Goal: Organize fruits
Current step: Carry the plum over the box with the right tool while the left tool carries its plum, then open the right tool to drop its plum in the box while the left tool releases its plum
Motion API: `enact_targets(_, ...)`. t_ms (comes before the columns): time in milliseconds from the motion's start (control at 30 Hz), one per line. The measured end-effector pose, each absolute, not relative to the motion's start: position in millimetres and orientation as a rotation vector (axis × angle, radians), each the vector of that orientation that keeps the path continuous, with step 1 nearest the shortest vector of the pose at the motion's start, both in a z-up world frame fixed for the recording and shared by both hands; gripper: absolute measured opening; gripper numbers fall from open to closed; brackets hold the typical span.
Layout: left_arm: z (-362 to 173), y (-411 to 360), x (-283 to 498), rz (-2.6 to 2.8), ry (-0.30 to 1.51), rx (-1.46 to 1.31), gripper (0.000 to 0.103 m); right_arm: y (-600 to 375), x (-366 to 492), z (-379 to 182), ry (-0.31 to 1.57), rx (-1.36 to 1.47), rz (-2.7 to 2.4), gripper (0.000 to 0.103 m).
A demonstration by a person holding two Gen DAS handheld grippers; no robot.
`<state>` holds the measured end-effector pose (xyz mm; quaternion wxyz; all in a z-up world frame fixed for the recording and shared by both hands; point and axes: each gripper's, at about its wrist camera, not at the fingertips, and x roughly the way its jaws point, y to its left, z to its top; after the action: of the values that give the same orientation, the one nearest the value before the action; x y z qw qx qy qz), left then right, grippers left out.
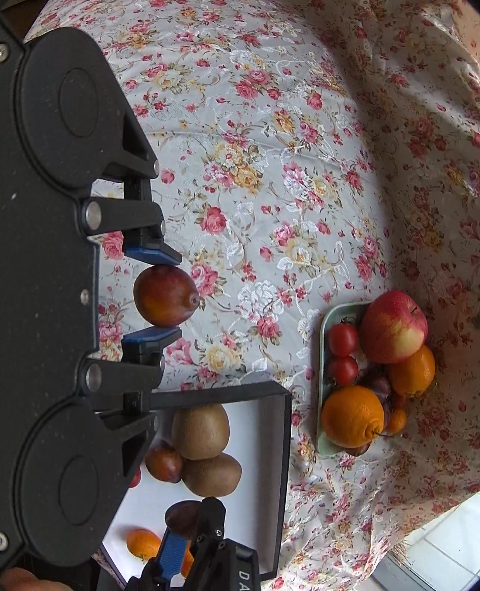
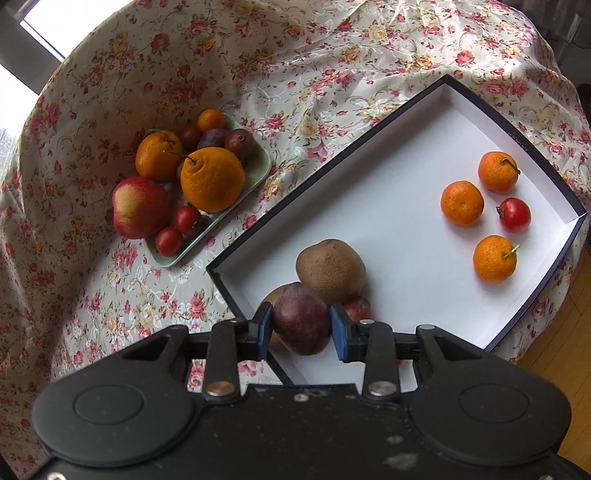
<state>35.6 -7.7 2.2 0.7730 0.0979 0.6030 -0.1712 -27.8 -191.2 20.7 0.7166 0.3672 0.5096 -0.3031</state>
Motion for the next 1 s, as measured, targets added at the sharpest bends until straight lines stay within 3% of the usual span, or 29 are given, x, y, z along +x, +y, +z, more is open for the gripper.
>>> enact_targets(533, 2, -117, -32, -0.612, 1.3, 0.324, 0.044, -299, -93, 34, 0.973, 0.949, -0.874, 0.035)
enact_targets(1000, -14, -127, -37, -0.57, 1.323, 0.355, 0.045, -291, -86, 38, 0.97, 0.785, -0.847, 0.036)
